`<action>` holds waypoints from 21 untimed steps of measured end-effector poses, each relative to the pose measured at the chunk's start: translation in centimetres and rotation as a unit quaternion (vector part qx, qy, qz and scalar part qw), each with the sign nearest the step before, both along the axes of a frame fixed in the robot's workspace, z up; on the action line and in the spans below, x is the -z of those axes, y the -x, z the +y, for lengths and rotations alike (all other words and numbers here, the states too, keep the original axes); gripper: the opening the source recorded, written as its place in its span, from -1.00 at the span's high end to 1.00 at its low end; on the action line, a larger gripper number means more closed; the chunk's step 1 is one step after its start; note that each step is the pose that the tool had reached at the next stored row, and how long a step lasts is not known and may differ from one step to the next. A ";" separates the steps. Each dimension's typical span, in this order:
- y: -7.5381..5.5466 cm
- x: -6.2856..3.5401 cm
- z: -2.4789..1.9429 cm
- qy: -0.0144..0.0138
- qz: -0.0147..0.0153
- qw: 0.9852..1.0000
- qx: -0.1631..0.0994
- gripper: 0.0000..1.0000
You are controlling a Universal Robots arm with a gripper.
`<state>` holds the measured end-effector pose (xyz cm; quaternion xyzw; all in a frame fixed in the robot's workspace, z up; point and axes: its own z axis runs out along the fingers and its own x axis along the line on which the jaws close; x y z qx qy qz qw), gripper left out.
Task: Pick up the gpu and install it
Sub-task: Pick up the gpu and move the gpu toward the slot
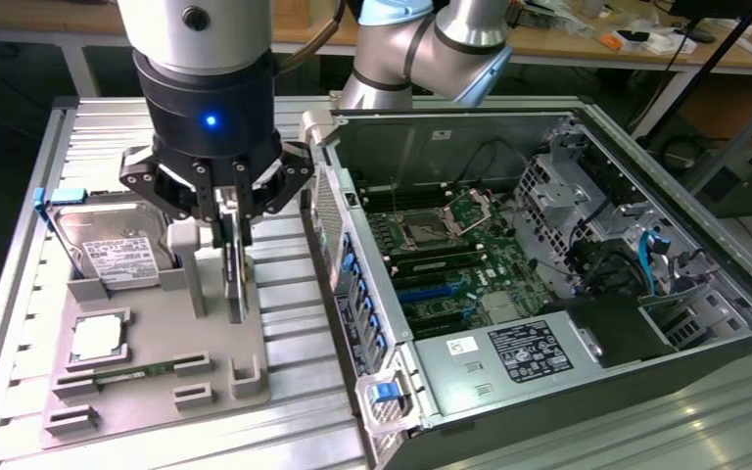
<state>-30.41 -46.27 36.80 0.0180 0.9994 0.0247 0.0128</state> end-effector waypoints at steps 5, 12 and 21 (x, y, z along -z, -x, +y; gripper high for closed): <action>0.0 -0.47 0.00 0.000 0.000 1.000 0.000 0.47; 0.0 -1.09 0.00 0.000 0.000 1.000 0.000 0.47; 0.0 -2.02 0.00 0.000 0.000 1.000 0.000 0.47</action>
